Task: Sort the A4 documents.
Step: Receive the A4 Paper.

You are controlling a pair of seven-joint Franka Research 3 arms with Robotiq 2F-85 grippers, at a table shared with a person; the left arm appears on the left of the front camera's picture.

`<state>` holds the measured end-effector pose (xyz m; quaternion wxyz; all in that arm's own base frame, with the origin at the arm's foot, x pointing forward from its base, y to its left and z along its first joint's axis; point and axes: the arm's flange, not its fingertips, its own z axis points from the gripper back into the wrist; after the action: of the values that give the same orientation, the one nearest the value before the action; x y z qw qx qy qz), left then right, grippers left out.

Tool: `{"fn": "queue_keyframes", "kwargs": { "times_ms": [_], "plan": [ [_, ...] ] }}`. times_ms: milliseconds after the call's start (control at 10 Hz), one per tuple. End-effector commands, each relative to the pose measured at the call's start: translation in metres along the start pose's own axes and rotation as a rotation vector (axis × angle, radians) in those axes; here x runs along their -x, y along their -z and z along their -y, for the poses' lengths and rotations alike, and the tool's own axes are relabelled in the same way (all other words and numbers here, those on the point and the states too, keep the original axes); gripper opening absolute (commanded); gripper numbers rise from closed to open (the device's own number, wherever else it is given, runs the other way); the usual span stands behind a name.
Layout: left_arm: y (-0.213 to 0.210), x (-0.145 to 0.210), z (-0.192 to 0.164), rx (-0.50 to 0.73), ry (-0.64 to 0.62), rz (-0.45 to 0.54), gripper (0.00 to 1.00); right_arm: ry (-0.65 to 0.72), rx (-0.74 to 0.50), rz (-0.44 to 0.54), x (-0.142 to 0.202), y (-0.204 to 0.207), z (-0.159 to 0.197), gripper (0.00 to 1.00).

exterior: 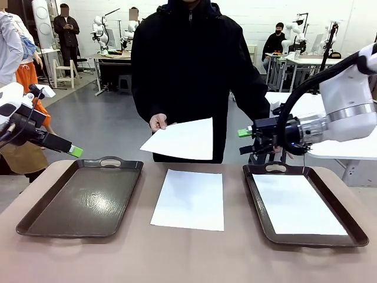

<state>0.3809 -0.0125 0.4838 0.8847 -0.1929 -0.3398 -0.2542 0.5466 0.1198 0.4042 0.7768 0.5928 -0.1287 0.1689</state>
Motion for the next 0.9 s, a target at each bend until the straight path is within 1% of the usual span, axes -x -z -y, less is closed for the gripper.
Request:
{"fn": "queue_keyframes", "kwargs": {
  "times_ms": [0, 400, 800],
  "plan": [
    [0.000, 0.002, -0.002, 0.007, 0.001, 0.005, 1.00, 0.103, -0.004, 0.045, -0.028, 0.017, 0.014, 1.00],
    [0.000, 0.002, -0.002, 0.007, 0.001, 0.005, 1.00, 0.204, -0.052, 0.059, -0.062, 0.052, 0.038, 1.00],
    [0.000, 0.002, -0.002, 0.007, 0.001, 0.005, 1.00, 0.261, -0.132, 0.061, -0.076, 0.086, 0.040, 1.00]
  ]
}}
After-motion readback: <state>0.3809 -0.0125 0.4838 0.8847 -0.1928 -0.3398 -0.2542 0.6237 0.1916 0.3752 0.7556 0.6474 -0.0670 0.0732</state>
